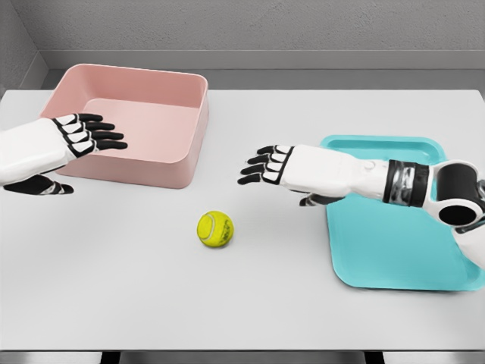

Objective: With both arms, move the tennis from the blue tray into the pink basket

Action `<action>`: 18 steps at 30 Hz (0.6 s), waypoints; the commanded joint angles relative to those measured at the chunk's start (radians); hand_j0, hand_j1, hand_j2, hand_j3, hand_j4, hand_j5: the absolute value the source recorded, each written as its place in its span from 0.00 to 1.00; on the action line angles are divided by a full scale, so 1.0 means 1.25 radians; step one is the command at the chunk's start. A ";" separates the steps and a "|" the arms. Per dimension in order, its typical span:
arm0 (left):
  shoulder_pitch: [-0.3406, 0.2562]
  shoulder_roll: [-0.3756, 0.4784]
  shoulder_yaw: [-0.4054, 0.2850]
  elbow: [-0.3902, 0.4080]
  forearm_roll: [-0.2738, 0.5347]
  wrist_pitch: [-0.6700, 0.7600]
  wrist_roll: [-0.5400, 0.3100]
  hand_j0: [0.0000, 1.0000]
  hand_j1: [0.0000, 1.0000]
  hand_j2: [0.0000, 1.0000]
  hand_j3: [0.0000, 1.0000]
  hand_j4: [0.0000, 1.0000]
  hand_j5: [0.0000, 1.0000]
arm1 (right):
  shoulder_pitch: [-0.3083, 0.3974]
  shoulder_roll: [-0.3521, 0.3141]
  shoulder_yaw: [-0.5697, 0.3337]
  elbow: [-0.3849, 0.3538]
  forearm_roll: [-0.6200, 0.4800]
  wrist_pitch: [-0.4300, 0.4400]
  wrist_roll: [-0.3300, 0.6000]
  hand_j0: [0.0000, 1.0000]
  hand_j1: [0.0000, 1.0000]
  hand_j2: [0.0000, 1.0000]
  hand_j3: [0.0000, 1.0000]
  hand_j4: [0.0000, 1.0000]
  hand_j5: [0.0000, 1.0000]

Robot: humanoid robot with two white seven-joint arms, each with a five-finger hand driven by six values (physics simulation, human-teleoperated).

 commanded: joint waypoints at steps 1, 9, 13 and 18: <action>0.001 -0.027 -0.003 0.000 0.001 0.001 -0.002 1.00 1.00 1.00 1.00 1.00 1.00 | 0.009 -0.082 -0.100 -0.011 -0.103 0.002 0.000 1.00 1.00 1.00 1.00 1.00 1.00; -0.006 -0.158 -0.007 0.000 -0.078 0.001 -0.048 1.00 1.00 1.00 1.00 1.00 1.00 | 0.199 -0.089 -0.304 -0.020 -0.174 0.002 -0.002 1.00 1.00 1.00 1.00 1.00 1.00; -0.031 -0.208 -0.052 0.000 -0.114 0.001 -0.067 1.00 1.00 1.00 1.00 1.00 1.00 | 0.231 -0.080 -0.332 -0.018 -0.174 0.002 -0.002 1.00 1.00 1.00 1.00 1.00 1.00; -0.087 -0.248 -0.148 0.000 -0.132 0.001 -0.089 1.00 1.00 1.00 1.00 1.00 1.00 | 0.301 -0.007 -0.416 0.003 -0.175 0.002 0.000 1.00 1.00 1.00 1.00 1.00 1.00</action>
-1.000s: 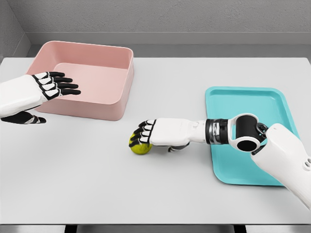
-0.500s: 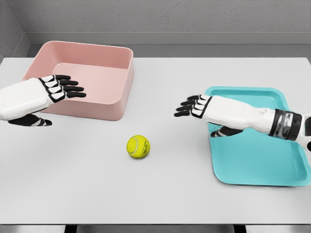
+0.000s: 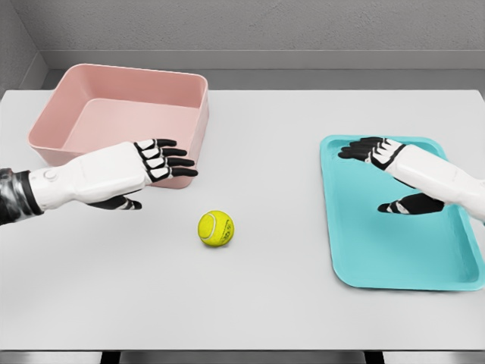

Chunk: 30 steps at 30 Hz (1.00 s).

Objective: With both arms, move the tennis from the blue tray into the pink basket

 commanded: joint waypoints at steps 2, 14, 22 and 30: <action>-0.017 -0.027 -0.082 0.000 0.000 0.001 -0.006 1.00 1.00 1.00 1.00 1.00 1.00 | 0.000 0.034 -0.043 0.019 -0.009 0.002 0.000 1.00 1.00 1.00 1.00 1.00 1.00; -0.144 -0.049 -0.264 0.001 0.015 0.001 -0.003 1.00 1.00 1.00 1.00 1.00 1.00 | 0.002 0.051 -0.045 0.054 -0.008 0.002 -0.001 1.00 1.00 1.00 1.00 1.00 1.00; -0.160 -0.052 -0.287 0.011 0.024 0.001 -0.003 1.00 1.00 1.00 1.00 1.00 1.00 | 0.005 0.051 -0.045 0.058 -0.006 0.002 0.000 1.00 1.00 1.00 1.00 1.00 1.00; -0.180 -0.059 -0.334 0.033 0.029 0.001 -0.005 1.00 1.00 1.00 1.00 1.00 1.00 | 0.005 0.051 -0.047 0.059 -0.006 0.002 0.000 1.00 1.00 1.00 1.00 1.00 1.00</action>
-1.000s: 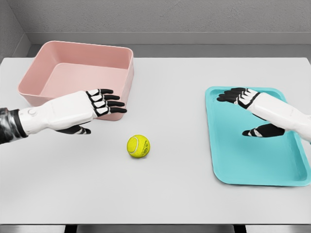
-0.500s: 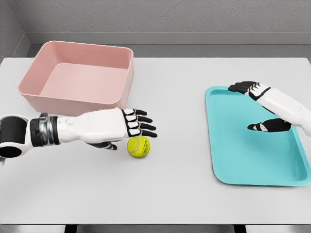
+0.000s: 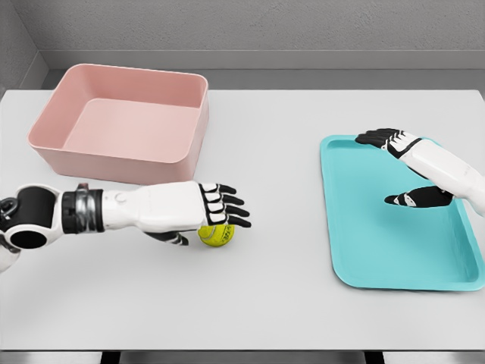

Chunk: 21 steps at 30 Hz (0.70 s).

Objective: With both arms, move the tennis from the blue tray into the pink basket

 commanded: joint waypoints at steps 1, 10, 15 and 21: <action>-0.002 -0.001 -0.028 0.010 0.016 0.001 0.000 1.00 1.00 1.00 1.00 1.00 1.00 | 0.000 -0.001 0.000 0.000 -0.006 0.002 0.000 1.00 1.00 1.00 1.00 1.00 1.00; -0.022 -0.024 -0.042 0.063 0.059 0.001 -0.011 1.00 1.00 1.00 1.00 1.00 1.00 | 0.000 -0.001 0.000 0.007 -0.006 0.002 0.000 1.00 1.00 1.00 1.00 1.00 1.00; -0.036 -0.052 -0.044 0.101 0.058 0.001 -0.011 1.00 1.00 1.00 1.00 1.00 1.00 | 0.000 -0.001 0.000 0.007 -0.006 0.002 0.000 1.00 1.00 1.00 1.00 1.00 1.00; -0.036 -0.059 -0.061 0.120 0.057 0.001 -0.012 1.00 1.00 1.00 1.00 1.00 1.00 | 0.000 -0.001 0.000 0.007 -0.007 0.002 -0.002 1.00 1.00 1.00 1.00 1.00 1.00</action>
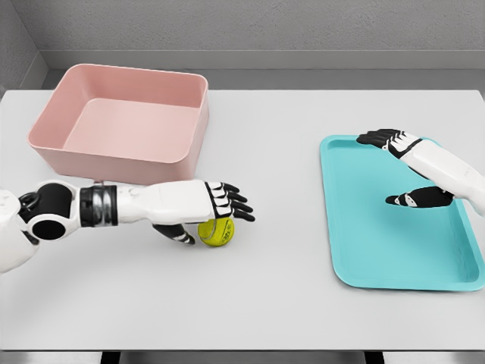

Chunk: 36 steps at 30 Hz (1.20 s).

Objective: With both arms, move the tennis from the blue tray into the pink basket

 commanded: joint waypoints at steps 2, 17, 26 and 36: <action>0.000 -0.007 -0.015 0.014 0.005 0.001 0.000 1.00 1.00 1.00 1.00 1.00 1.00 | 0.000 -0.001 0.000 0.000 -0.007 0.002 -0.001 1.00 1.00 1.00 1.00 1.00 1.00; -0.005 -0.039 -0.017 0.070 0.000 0.001 0.000 1.00 1.00 1.00 1.00 1.00 1.00 | 0.000 -0.001 0.000 0.007 -0.006 0.002 -0.001 1.00 1.00 1.00 1.00 1.00 1.00; -0.002 -0.045 -0.030 0.085 0.000 0.001 0.000 1.00 1.00 1.00 1.00 1.00 1.00 | 0.001 -0.001 0.000 0.006 -0.007 0.002 0.000 1.00 1.00 1.00 1.00 1.00 1.00; -0.001 -0.044 -0.032 0.095 0.000 0.001 0.000 0.78 0.78 0.78 0.78 0.78 0.78 | 0.001 -0.001 0.000 0.006 -0.007 0.002 0.000 1.00 1.00 1.00 1.00 1.00 1.00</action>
